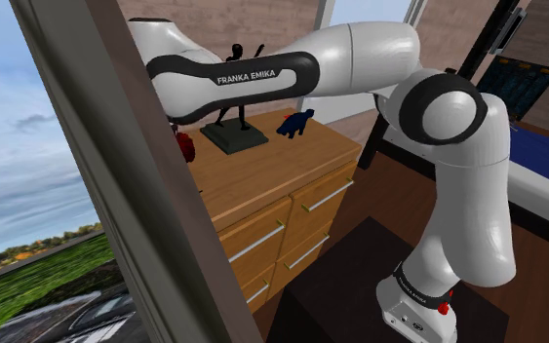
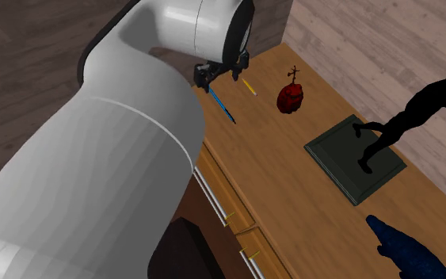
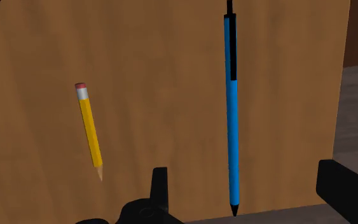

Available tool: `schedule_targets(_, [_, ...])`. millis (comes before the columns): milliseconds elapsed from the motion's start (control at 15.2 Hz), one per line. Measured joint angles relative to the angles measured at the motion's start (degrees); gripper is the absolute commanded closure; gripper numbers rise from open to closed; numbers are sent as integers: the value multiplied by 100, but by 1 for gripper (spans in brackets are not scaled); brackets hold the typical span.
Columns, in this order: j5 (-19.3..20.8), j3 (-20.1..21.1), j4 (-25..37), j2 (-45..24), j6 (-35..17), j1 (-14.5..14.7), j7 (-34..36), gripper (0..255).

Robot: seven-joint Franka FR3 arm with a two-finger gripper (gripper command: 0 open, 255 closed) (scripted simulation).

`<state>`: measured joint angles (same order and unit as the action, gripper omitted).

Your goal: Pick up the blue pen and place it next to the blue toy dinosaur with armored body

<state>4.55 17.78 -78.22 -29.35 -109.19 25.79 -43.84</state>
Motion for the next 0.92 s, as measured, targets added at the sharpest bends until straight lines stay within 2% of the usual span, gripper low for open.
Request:
schedule_targets(198, [54, 91, 200, -236, 7, 132, -187, 0])
schedule_targets(594, [92, 91, -63, -360, -367, 162, -196, 0])
schedule_targets(924, [104, 87, -102, -396, -443, 172, -186, 0])
